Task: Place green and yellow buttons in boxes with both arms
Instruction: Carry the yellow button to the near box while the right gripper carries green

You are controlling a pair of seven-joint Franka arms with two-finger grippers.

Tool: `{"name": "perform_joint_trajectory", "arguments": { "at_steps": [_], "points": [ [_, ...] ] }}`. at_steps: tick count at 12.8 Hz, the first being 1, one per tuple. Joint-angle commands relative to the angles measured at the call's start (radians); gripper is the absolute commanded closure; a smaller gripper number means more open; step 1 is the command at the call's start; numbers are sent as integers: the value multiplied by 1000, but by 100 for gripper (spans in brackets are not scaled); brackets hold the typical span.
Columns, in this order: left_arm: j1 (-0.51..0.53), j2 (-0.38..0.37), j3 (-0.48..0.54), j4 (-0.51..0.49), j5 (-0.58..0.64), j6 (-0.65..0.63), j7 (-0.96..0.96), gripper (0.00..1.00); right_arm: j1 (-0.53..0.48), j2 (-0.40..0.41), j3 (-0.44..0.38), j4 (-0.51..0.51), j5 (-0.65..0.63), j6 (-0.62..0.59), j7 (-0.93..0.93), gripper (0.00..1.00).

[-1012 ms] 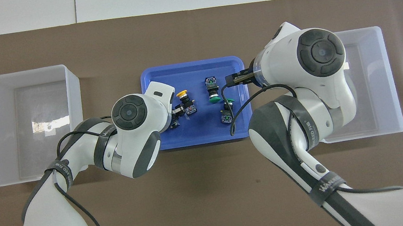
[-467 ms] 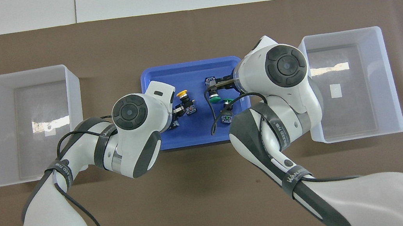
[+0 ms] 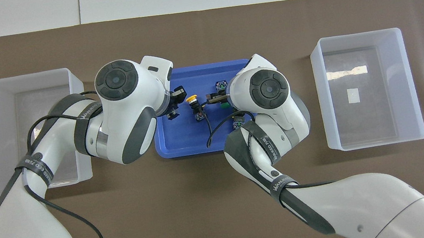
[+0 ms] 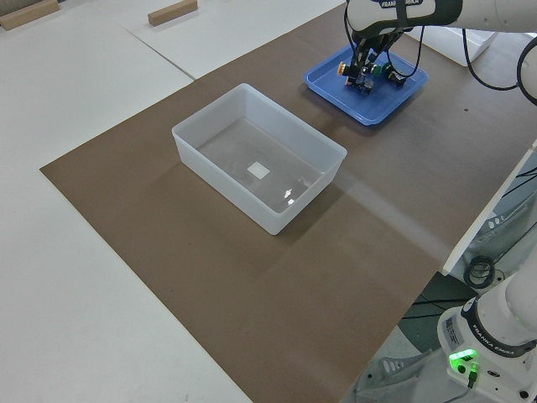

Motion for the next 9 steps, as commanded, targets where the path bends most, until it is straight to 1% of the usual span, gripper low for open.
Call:
{"name": "perform_joint_trajectory", "arguments": {
  "at_steps": [1,3,4,5,6,7,8,9],
  "points": [
    [75,9,-4,99,14,-122,38,100,-6,26,1,12,-44,33,37,0],
    [133,-8,-3,138,14,-208,131,100,-4,36,1,12,-50,38,43,0],
    [171,-13,-1,147,16,-241,200,100,-4,36,1,12,-56,48,43,2],
    [213,-19,0,156,16,-272,283,100,-3,36,1,12,-57,50,47,7],
    [259,-20,-1,173,13,-306,379,100,-4,38,1,10,-57,58,58,8],
    [297,-20,-1,190,13,-340,476,100,-1,49,1,10,-58,77,75,12],
    [329,-19,0,199,11,-358,556,100,-1,59,1,10,-58,103,78,18],
    [365,-19,0,201,10,-361,626,100,0,59,1,10,-58,105,80,19]
  ]
}}
